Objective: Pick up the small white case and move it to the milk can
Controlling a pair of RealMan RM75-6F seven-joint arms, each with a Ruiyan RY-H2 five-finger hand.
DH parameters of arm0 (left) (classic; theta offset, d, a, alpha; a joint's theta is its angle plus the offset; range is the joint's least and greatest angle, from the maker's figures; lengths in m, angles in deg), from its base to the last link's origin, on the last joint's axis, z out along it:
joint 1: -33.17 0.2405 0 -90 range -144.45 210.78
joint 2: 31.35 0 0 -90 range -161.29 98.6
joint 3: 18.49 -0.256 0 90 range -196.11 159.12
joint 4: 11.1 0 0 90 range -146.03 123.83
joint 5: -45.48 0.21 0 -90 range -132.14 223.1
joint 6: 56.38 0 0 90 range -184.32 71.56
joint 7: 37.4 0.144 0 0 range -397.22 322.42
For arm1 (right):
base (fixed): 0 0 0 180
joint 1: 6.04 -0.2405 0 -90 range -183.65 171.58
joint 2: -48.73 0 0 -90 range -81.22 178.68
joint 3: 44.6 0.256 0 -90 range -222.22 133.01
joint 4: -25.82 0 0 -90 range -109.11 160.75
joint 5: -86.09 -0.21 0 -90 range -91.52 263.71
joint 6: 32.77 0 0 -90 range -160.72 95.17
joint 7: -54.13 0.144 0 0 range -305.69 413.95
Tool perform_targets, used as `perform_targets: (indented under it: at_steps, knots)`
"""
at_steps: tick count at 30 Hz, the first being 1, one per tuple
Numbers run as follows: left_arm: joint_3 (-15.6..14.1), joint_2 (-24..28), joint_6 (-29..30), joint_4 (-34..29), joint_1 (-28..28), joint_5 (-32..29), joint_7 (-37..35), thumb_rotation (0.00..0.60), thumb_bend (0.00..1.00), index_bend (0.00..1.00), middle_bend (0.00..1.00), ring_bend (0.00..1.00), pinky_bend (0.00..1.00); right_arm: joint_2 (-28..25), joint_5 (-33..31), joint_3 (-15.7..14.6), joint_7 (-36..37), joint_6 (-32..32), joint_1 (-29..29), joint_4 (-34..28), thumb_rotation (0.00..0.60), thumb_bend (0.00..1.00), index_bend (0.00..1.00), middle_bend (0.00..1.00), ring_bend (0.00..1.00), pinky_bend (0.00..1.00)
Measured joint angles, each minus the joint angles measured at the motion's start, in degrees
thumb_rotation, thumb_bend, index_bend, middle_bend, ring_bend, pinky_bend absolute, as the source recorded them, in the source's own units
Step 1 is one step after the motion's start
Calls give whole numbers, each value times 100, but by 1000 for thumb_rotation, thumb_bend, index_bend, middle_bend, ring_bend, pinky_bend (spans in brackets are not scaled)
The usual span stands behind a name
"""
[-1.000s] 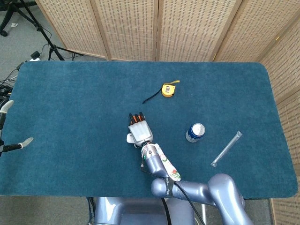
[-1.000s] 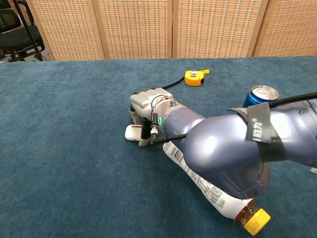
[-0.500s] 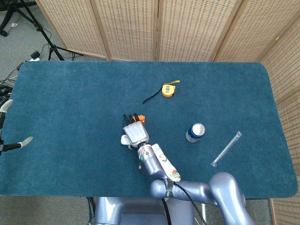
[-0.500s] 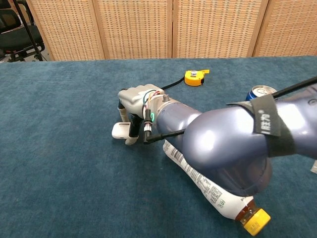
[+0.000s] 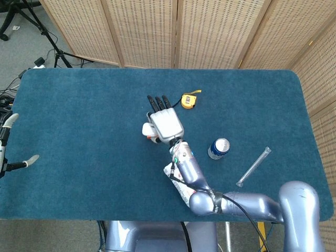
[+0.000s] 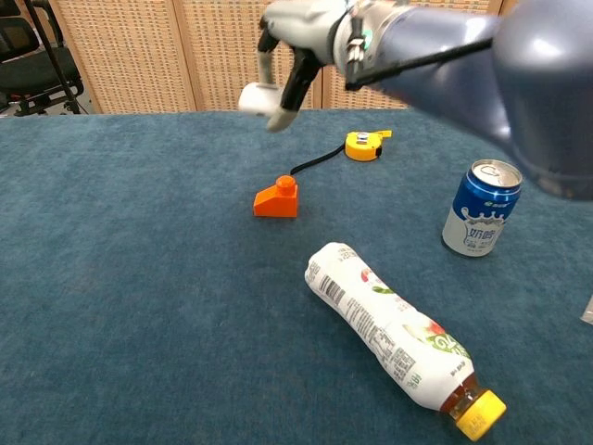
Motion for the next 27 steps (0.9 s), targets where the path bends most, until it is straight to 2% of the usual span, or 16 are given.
perform_targets:
  at_steps: [5,11,19,27]
  knots:
    - [-8,-111,45,-31,-18,10,369,600,98,0,0,0,0,-816,79,-69,30,189,234,116,600,520,563,0,0,0]
    - [-11,-240,59,-63,-50,-18,704,600,98,0,0,0,0,-1180,-62,-353,259,824,429,715,600,519,563,0,0,0]
    - [0,-418,-10,-55,-132,-123,1148,600,97,0,0,0,0,-1182,-248,-812,584,1847,426,1738,600,517,563,0,0,0]
    - [56,-617,-91,15,-234,-278,1500,600,98,0,0,0,0,-808,-107,-1244,938,2672,253,2999,600,517,564,0,0,0]
